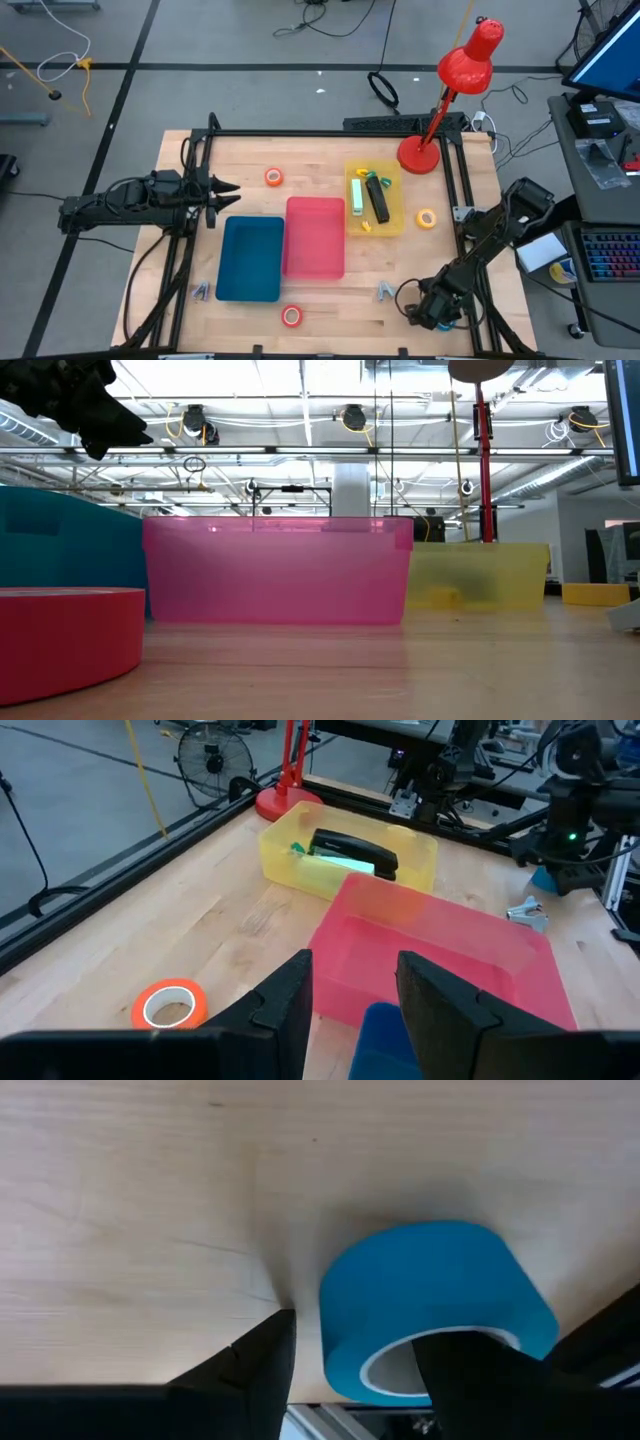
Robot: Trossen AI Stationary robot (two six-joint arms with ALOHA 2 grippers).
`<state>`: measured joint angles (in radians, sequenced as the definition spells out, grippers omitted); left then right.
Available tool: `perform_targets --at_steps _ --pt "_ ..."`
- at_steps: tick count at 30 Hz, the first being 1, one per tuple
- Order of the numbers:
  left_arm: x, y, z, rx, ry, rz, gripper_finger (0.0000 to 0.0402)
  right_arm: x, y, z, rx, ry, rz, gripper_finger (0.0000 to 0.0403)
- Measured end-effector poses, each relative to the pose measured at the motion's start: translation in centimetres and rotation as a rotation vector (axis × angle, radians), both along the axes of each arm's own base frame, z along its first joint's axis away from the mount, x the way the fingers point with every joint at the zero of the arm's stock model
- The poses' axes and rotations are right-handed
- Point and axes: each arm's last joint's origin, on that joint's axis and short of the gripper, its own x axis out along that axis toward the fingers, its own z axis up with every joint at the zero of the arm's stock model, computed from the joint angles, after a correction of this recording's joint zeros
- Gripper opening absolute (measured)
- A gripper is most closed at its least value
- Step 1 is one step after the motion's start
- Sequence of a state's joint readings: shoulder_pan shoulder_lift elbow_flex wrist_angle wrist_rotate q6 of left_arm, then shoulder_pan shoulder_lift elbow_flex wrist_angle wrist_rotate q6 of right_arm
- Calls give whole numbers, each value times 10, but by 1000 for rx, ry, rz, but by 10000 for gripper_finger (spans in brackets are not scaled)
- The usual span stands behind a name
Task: Pick and place Stapler, Stapler remover, tape
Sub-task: Put the blue tape into the blue bin
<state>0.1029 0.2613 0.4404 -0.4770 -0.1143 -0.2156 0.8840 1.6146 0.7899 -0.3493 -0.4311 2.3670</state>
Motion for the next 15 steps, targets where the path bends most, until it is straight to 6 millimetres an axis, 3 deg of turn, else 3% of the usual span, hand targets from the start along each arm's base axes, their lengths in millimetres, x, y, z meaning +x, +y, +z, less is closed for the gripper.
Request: perform_targets --at_steps 4,11,15 --pt "0 0 0 -5 -1 2 145 1 -2 -2 10 -8 -8 155" --pt "0 0 0 -15 -8 5 145 3 1 -1 35 -29 -4 36" --pt "1 0 4 -38 -51 12 145 6 2 3 44 -135 10 31"
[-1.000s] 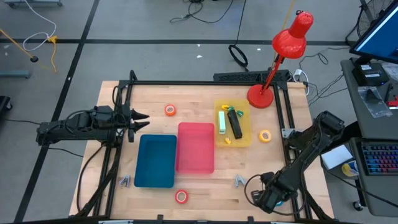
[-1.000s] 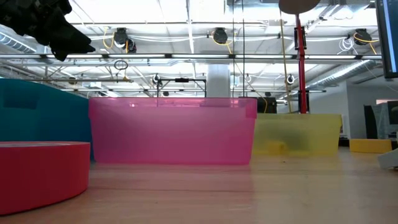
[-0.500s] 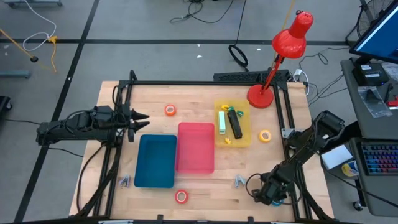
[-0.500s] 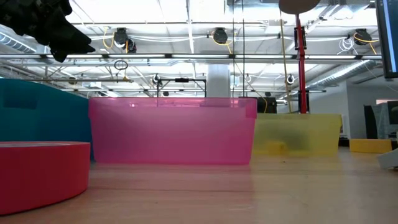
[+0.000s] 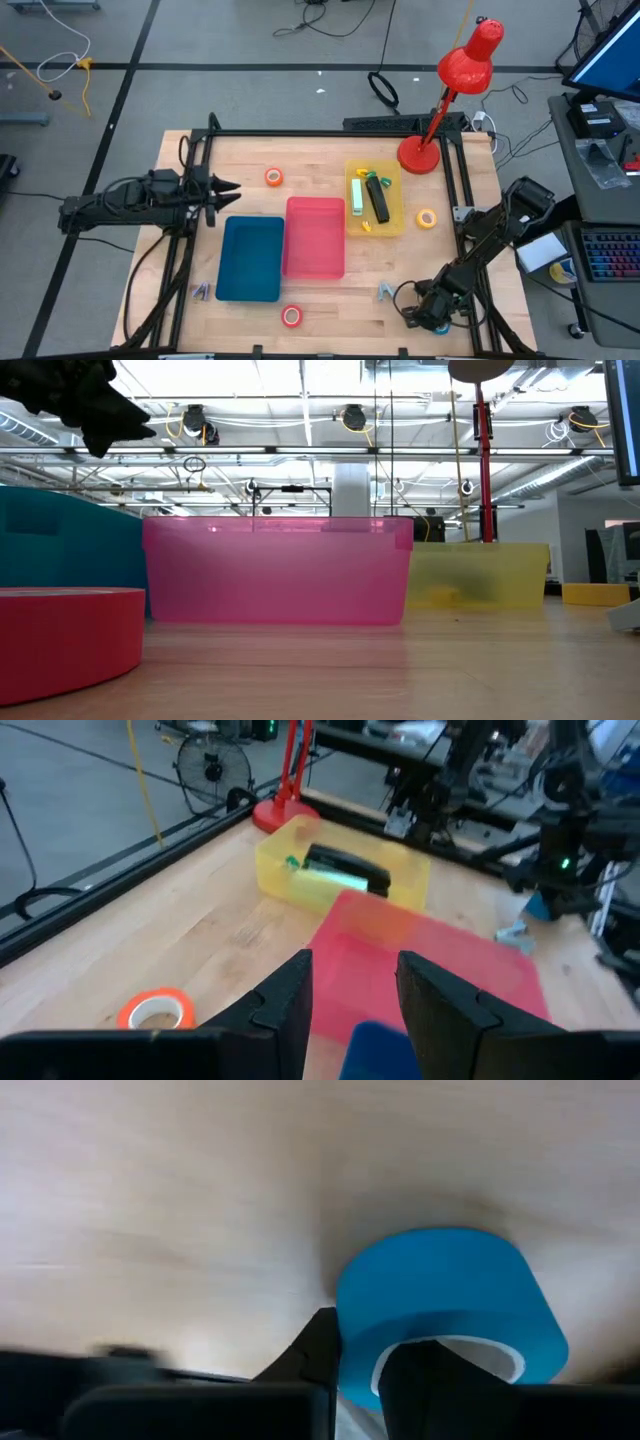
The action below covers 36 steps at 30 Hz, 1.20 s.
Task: Pick and place Stapler, Stapler remover, tape
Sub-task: Put the blue tape into the blue bin
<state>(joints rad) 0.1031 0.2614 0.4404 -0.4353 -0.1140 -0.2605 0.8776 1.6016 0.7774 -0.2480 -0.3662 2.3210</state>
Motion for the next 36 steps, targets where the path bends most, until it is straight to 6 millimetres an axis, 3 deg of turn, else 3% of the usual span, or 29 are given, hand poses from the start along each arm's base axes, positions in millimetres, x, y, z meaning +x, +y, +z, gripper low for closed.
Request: perform_targets --at_steps 3,8,13,21,28,36 --pt "1 0 5 -7 -60 3 145 4 -2 17 -22 -142 -51 31" --pt "3 0 16 5 -174 2 145 7 -12 68 -49 -504 -182 31" --pt "3 0 24 6 -249 -8 145 13 -41 111 -284 -943 -349 31" --pt "4 -1 26 -148 -302 -39 145 59 -93 152 -650 -1384 -231 31" --pt "18 -1 23 -228 -272 -42 145 104 -137 159 -782 -1616 -60 31" --pt "49 -6 22 -195 -248 -143 145 142 -165 141 -672 -1805 10 31"
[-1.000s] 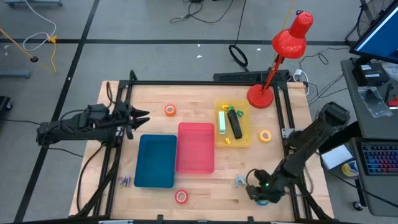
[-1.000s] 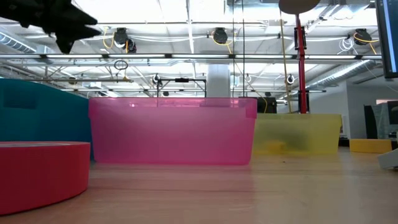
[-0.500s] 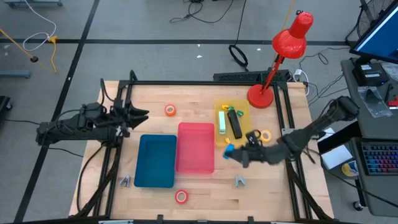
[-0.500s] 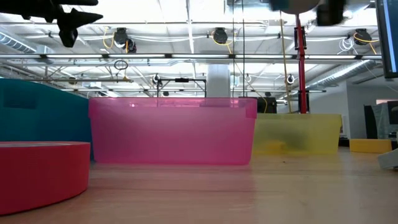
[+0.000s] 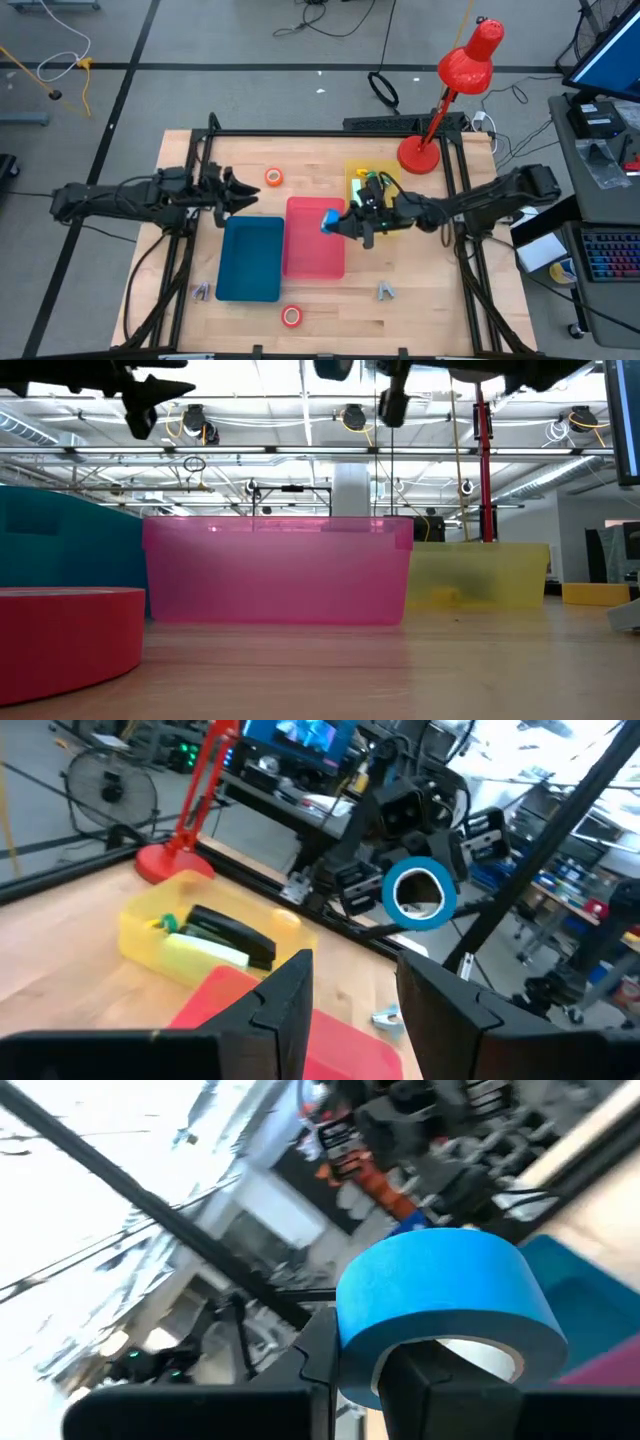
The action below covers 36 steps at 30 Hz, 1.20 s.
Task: Pick and place Stapler, Stapler remover, tape
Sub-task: Put the blue tape into the blue bin
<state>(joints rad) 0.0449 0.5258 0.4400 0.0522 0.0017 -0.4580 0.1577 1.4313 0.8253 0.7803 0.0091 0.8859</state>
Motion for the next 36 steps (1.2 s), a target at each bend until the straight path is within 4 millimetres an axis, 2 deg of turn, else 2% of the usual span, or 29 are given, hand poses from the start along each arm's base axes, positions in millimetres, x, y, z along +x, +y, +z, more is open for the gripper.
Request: perform_targets --at_steps 7,14,22,27,36 --pt "25 -3 -5 16 1 -25 145 19 -6 -16 7 -23 59 31" --pt "49 -8 -15 92 19 -60 145 49 -12 -9 -53 -42 110 31" --pt "64 -17 -24 121 33 -104 145 82 -18 -6 -142 79 221 31" --pt "70 -22 -25 136 45 -126 145 94 -19 -5 -161 95 268 31" --pt "77 -23 -30 150 77 -131 145 96 -25 -4 -159 113 249 31"
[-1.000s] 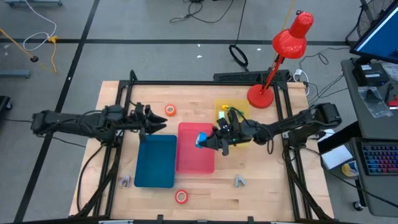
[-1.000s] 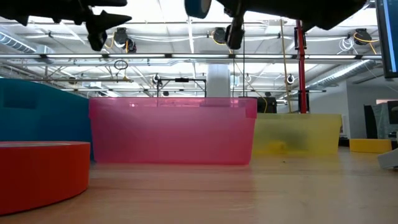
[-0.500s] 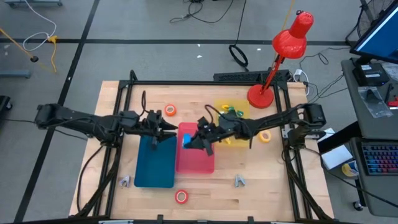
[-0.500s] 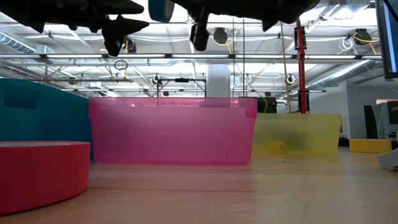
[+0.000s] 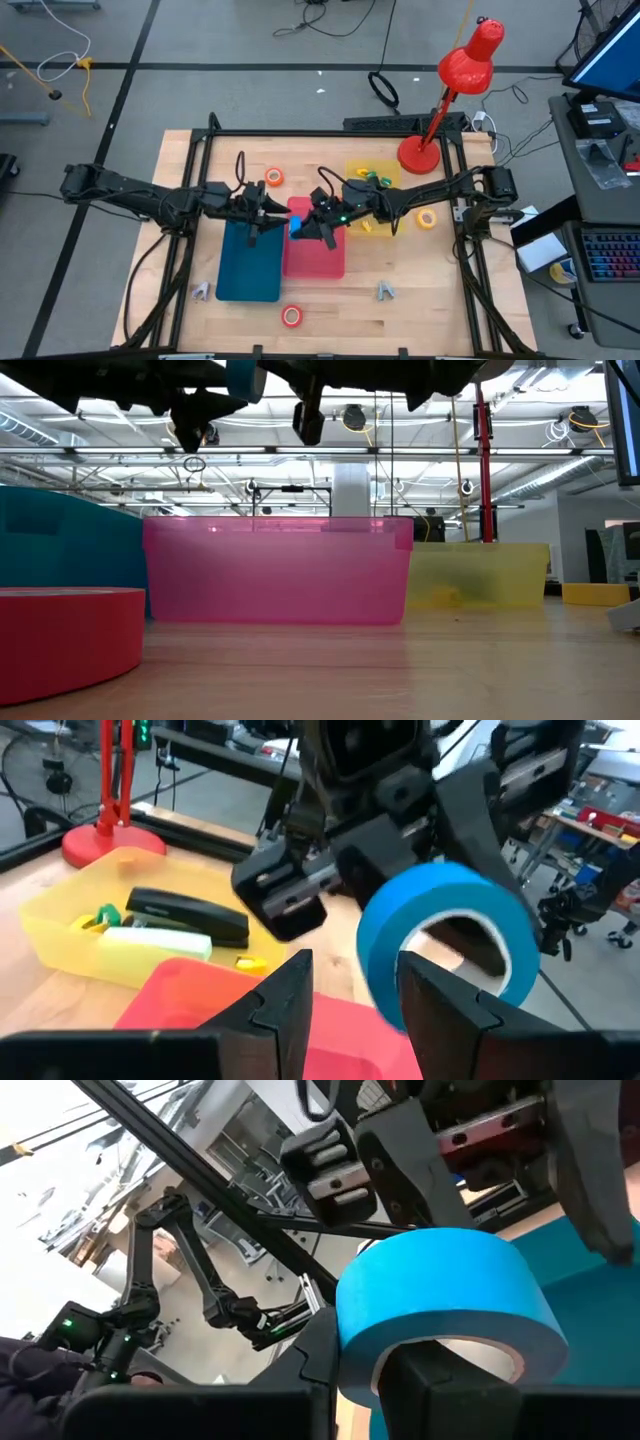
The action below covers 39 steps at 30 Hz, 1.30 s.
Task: Pick and place Stapler, Stapler remover, tape
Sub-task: Put the blue tape into the blue bin
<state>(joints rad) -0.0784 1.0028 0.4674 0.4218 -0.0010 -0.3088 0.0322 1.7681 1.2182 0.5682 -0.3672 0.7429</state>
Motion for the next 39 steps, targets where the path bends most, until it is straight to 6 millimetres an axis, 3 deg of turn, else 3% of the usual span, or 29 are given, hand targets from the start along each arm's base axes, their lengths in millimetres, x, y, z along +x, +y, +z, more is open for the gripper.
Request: perform_targets --at_steps 39 --pt "1 0 -2 21 10 7 145 3 3 -11 83 91 -50 31"
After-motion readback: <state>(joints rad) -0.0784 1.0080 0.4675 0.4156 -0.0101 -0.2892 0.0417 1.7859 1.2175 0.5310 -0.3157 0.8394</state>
